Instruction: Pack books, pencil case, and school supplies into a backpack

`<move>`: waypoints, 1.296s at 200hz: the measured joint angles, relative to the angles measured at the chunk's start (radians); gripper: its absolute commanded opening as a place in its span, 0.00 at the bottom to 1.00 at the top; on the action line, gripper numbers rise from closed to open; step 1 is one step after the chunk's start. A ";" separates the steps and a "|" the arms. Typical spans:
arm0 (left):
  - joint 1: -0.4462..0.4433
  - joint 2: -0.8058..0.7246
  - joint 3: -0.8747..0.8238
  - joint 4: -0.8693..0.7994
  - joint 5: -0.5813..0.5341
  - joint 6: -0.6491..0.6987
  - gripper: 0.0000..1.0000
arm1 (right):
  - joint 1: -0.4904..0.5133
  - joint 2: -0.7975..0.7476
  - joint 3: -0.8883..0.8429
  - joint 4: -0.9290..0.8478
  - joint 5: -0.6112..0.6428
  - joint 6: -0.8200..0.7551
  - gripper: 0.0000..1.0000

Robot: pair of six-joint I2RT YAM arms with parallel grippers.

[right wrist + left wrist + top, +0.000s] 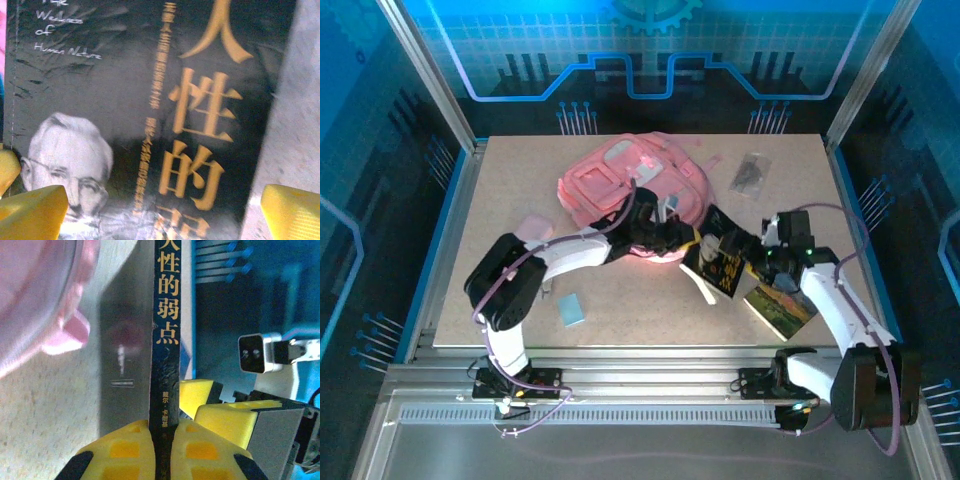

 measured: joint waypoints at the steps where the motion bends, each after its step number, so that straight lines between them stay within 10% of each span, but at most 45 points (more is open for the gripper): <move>1: 0.002 -0.003 0.001 0.000 -0.002 0.000 0.00 | -0.001 0.002 0.004 0.000 -0.002 0.000 1.00; 90: 0.123 -0.085 -0.089 0.210 -0.419 -0.129 0.00 | 0.090 0.097 0.112 0.288 -0.145 0.284 1.00; 203: 0.026 -0.061 -0.187 0.552 -0.747 -0.276 0.00 | 0.357 0.313 -0.003 1.052 0.076 0.930 0.99; 259: 0.013 -0.061 -0.272 0.629 -0.777 -0.353 0.00 | 0.361 0.422 -0.003 1.212 0.127 0.997 0.46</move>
